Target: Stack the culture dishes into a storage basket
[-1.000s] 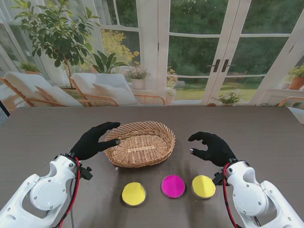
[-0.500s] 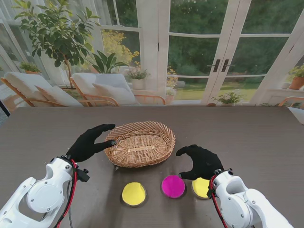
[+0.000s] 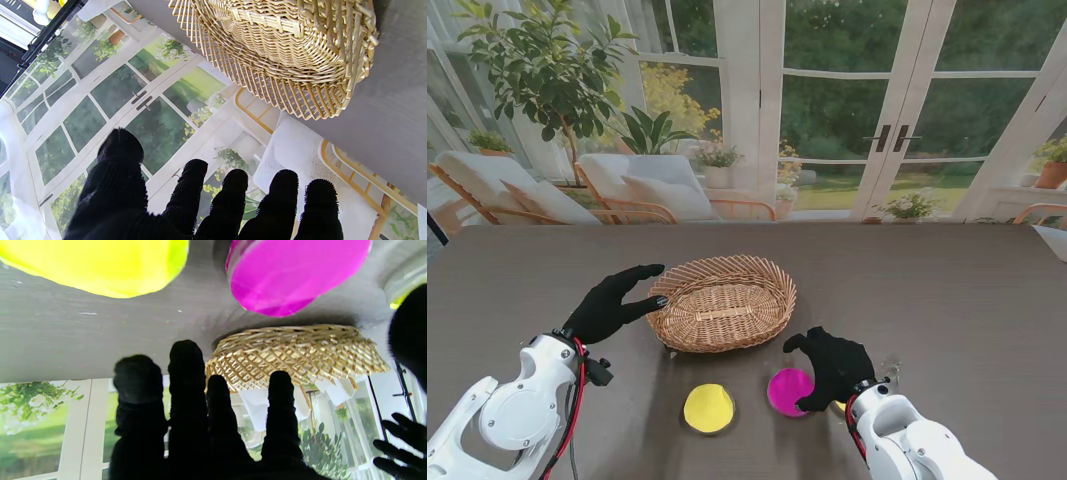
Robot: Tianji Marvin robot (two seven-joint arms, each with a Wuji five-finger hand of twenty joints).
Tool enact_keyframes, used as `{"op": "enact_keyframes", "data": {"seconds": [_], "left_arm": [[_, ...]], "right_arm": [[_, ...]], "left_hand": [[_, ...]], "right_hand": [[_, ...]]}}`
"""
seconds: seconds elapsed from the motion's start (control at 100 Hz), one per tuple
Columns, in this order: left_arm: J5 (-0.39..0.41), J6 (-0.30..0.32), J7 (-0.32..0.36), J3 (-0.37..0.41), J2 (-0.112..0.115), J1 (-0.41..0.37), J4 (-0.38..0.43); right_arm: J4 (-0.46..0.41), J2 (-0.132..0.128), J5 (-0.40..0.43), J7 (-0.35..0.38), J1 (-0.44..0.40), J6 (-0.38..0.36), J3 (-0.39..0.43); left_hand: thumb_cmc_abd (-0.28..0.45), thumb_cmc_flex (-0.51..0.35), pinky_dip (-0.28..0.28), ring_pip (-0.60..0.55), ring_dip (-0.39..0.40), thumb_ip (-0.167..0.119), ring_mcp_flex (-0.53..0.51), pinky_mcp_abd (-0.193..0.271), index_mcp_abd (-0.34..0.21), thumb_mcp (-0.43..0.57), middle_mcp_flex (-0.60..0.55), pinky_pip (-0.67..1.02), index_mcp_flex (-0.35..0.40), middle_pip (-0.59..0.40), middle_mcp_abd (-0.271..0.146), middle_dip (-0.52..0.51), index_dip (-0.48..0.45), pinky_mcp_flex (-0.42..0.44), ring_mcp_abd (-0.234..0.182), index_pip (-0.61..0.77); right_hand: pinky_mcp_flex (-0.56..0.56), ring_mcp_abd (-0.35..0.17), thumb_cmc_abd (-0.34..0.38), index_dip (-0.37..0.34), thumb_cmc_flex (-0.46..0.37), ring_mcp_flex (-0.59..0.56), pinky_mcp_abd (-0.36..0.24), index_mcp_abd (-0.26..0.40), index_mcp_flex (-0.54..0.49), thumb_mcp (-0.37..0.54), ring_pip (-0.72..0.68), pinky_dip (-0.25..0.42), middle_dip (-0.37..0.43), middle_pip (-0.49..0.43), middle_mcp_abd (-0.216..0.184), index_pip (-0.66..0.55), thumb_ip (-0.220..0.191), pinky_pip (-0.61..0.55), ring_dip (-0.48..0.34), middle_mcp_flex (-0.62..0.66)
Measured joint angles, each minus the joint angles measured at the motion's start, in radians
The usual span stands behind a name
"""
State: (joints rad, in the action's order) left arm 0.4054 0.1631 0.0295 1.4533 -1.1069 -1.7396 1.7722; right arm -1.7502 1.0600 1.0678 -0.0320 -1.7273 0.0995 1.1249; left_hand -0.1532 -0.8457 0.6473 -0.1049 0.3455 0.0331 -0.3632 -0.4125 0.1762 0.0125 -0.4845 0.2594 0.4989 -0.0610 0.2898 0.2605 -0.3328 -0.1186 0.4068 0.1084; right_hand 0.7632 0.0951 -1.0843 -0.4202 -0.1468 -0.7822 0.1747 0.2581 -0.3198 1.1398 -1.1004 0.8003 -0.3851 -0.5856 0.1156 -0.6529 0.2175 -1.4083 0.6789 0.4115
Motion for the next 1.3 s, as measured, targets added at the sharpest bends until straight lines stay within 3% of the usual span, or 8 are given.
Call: {"op": "enact_keyframes", "data": {"seconds": [0.25, 0.35, 0.59, 1.3], "left_arm": [[0.017, -0.011, 0.006, 0.0, 0.001, -0.007, 0.016], [0.017, -0.011, 0.009, 0.002, 0.001, -0.011, 0.019], [0.006, -0.02, 0.024, 0.009, 0.002, -0.019, 0.027], [-0.012, -0.019, 0.052, 0.007, 0.007, -0.009, 0.026]], "right_arm": [[0.061, -0.011, 0.017, -0.003, 0.032, -0.007, -0.047], [0.06, -0.014, 0.036, 0.028, 0.032, -0.009, -0.05], [0.063, -0.02, 0.044, 0.037, 0.045, 0.0, -0.083], [0.112, -0.023, 0.057, 0.06, 0.136, 0.061, -0.174]], "left_hand": [[0.0, -0.01, 0.001, 0.0, 0.0, -0.001, 0.0, 0.0, 0.001, 0.0, 0.0, 0.0, 0.0, 0.0, 0.001, 0.0, 0.0, 0.0, 0.0, 0.0], [0.0, -0.01, 0.002, 0.0, 0.0, -0.001, 0.0, 0.0, 0.001, 0.0, 0.0, 0.0, 0.0, 0.0, 0.001, 0.0, 0.0, 0.0, 0.0, 0.0], [0.0, -0.01, 0.003, 0.0, 0.0, -0.001, 0.0, 0.0, 0.001, 0.0, 0.0, 0.0, 0.0, 0.0, 0.007, 0.0, 0.001, -0.001, 0.0, -0.001], [0.011, -0.01, 0.007, 0.0, 0.0, -0.001, -0.001, 0.0, 0.001, 0.0, 0.0, -0.001, 0.0, 0.0, 0.01, 0.0, 0.002, -0.001, 0.001, -0.001]], "right_hand": [[0.0, -0.019, -0.027, -0.009, 0.0, 0.0, -0.036, 0.01, 0.062, 0.001, -0.064, 0.026, -0.003, 0.01, 0.0, 0.016, 0.005, -0.073, 0.005, -0.028], [0.0, -0.02, -0.028, -0.01, 0.003, 0.0, -0.038, 0.011, 0.073, 0.038, -0.065, 0.027, -0.003, 0.008, 0.0, 0.022, 0.009, -0.076, -0.004, -0.04], [0.0, -0.025, -0.04, -0.024, 0.005, -0.009, -0.048, 0.012, 0.111, 0.023, -0.07, 0.027, -0.003, -0.011, 0.0, 0.027, 0.011, -0.087, -0.007, -0.049], [0.0, -0.038, -0.039, -0.081, 0.001, -0.059, -0.049, 0.012, 0.12, 0.023, -0.083, 0.028, -0.003, -0.043, 0.021, 0.024, 0.011, -0.104, -0.027, -0.061]]}}
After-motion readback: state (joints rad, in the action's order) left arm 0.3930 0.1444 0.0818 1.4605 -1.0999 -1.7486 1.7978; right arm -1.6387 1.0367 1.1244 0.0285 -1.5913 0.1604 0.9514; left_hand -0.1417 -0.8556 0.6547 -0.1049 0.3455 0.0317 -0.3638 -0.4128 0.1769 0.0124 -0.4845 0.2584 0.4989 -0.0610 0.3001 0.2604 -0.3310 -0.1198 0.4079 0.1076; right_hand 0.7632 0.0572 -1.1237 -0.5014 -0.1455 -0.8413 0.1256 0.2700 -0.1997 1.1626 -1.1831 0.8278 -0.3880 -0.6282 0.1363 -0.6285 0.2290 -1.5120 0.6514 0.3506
